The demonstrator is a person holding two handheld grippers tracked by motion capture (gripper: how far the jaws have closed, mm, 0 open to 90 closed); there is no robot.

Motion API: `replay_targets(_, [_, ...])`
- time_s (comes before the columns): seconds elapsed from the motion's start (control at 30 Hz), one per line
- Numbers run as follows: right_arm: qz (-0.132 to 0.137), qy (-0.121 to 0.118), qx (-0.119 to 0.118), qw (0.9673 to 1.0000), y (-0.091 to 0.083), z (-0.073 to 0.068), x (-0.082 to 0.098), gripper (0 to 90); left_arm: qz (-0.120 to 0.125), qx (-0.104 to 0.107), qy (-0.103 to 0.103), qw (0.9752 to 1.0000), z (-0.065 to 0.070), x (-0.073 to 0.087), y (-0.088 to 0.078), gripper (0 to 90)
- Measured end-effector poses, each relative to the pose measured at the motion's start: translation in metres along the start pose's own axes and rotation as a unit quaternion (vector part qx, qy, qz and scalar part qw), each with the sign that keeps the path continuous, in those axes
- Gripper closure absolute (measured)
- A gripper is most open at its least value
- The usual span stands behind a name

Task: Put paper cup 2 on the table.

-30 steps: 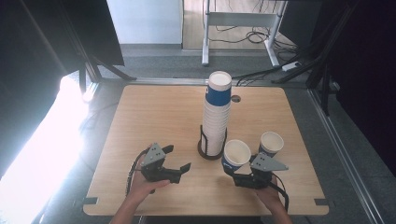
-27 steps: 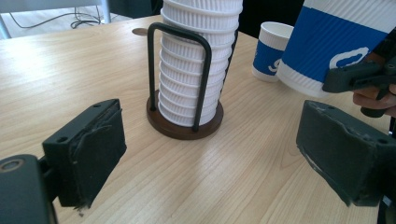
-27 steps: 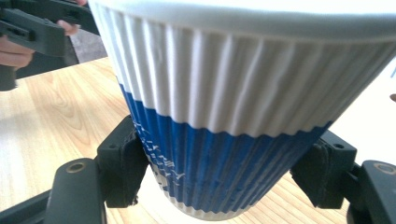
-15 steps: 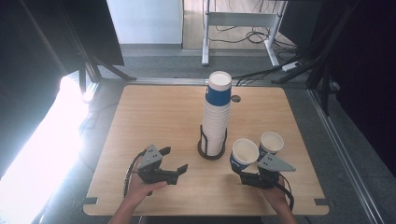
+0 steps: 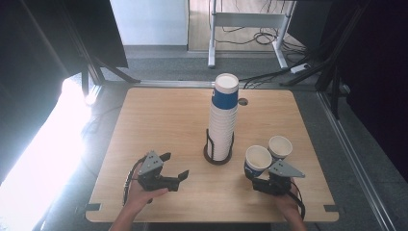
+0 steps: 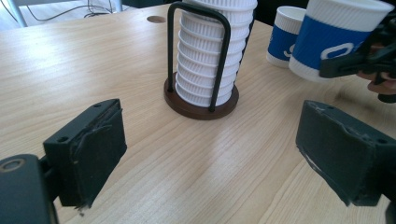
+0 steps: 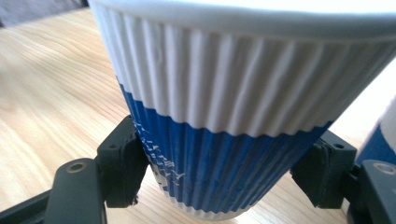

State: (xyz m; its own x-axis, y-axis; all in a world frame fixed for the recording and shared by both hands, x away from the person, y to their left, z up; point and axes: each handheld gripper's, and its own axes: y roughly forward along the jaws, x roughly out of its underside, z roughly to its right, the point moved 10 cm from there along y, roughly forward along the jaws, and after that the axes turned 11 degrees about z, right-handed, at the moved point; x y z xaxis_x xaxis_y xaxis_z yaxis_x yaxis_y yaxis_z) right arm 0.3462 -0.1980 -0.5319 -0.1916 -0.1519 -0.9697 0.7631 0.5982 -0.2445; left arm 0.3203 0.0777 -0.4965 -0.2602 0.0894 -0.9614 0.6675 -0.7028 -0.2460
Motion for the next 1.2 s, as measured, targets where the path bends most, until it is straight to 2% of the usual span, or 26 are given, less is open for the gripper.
replay_targets(0.3, [-0.053, 0.012, 0.021, 0.9983, 0.013, 0.012, 0.023, 27.5, -0.011, -0.001, -0.004, 0.9999, -0.002, 0.007, 0.002, 8.5])
replay_targets(0.47, [-0.087, 0.003, 0.019, 0.9961, 0.023, 0.011, 0.035, 27.4, -0.010, -0.001, -0.005, 0.9999, -0.002, 0.006, 0.001, 8.5])
replay_targets(0.57, [-0.090, 0.001, 0.023, 0.9957, 0.025, 0.010, 0.036, 27.3, -0.010, -0.001, -0.004, 0.9999, -0.001, 0.007, 0.000, 8.5])
replay_targets(0.63, [-0.102, 0.003, 0.023, 0.9945, 0.025, 0.011, 0.038, 27.0, -0.010, 0.000, -0.003, 0.9999, 0.000, 0.007, 0.000, 8.5])
replay_targets(0.7, [-0.105, 0.001, 0.030, 0.9941, 0.025, 0.013, 0.039, 26.8, -0.009, 0.000, -0.004, 0.9999, 0.001, 0.007, 0.000, 8.6])
replay_targets(0.83, [-0.110, -0.007, 0.029, 0.9935, 0.025, 0.013, 0.040, 25.8, -0.011, 0.005, -0.002, 0.9999, 0.006, 0.007, 0.002, 8.6])
replay_targets(0.93, [-0.119, -0.007, 0.036, 0.9922, 0.026, 0.015, 0.042, 18.2, -0.015, 0.009, 0.002, 0.9998, 0.010, 0.008, 0.005, 8.6])
replay_targets(1.13, [-0.110, 0.003, 0.038, 0.9932, 0.019, 0.015, 0.039, 13.3, -0.017, 0.015, 0.003, 0.9997, 0.013, 0.008, 0.007, 8.5])
replay_targets(1.2, [-0.096, 0.010, 0.042, 0.9944, 0.012, 0.015, 0.035, 13.2, -0.015, 0.016, 0.001, 0.9997, 0.013, 0.007, 0.008, 8.6])
